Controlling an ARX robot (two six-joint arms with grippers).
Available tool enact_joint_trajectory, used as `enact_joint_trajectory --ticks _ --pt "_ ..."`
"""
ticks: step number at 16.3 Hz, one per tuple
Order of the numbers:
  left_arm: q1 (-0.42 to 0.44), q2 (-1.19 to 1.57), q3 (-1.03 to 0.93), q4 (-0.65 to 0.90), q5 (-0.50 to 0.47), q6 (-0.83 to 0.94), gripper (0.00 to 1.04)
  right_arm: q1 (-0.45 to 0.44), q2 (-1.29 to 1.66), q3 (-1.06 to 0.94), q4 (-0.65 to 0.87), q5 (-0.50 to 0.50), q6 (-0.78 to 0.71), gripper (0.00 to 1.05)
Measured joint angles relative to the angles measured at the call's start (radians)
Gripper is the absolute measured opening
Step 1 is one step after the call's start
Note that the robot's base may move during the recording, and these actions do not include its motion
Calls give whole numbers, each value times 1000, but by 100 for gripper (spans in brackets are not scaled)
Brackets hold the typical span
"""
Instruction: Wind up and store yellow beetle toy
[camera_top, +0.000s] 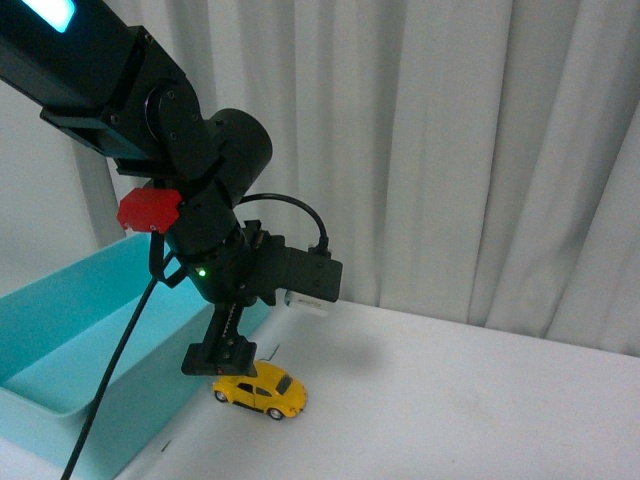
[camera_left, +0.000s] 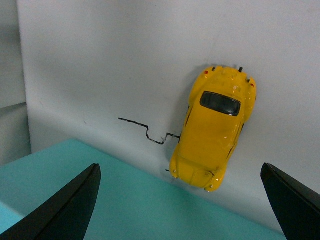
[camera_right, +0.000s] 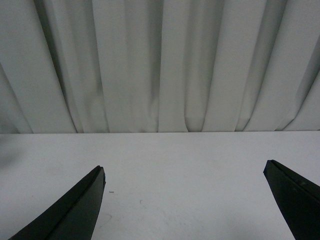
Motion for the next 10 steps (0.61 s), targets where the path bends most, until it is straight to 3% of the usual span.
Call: enact_joint_trajectory --ticks 6,8,10 --pt "-15 71 -10 21 -25 41 98 0 0 0 0 0 0 98" --pt "-21 93 -13 48 -33 52 90 0 0 0 0 0 0 98" --pt "-21 121 -13 55 -48 72 71 0 0 0 0 0 0 98"
